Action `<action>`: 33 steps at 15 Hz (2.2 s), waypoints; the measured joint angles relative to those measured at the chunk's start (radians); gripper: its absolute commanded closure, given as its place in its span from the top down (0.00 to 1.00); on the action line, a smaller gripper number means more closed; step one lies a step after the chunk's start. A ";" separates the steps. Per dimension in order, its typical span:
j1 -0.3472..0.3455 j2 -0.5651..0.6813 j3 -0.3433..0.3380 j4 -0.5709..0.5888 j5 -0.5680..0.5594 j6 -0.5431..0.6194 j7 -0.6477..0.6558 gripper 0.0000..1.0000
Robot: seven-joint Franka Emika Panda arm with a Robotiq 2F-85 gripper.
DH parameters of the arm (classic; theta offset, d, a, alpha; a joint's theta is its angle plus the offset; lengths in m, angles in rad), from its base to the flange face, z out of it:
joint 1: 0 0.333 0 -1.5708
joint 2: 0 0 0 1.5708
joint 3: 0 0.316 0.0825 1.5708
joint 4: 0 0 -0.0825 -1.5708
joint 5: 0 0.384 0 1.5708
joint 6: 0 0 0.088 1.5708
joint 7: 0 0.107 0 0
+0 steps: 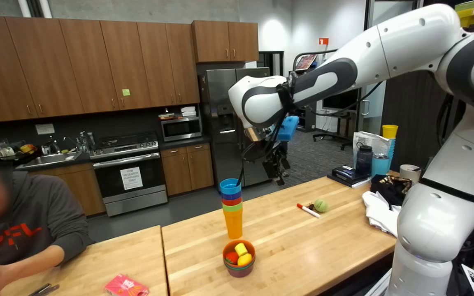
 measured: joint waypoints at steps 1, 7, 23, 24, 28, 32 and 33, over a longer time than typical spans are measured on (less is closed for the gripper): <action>0.000 0.000 0.000 0.000 0.000 0.000 0.000 1.00; 0.000 0.000 0.000 0.000 0.000 0.000 0.000 1.00; -0.130 0.011 -0.139 0.026 -0.126 -0.021 -0.004 1.00; -0.148 0.017 -0.157 0.037 -0.138 -0.020 -0.004 1.00; -0.211 0.050 -0.215 0.091 -0.172 -0.017 -0.003 1.00; -0.247 0.087 -0.246 0.141 -0.184 -0.015 0.002 1.00; -0.251 0.094 -0.248 0.151 -0.184 -0.014 0.008 1.00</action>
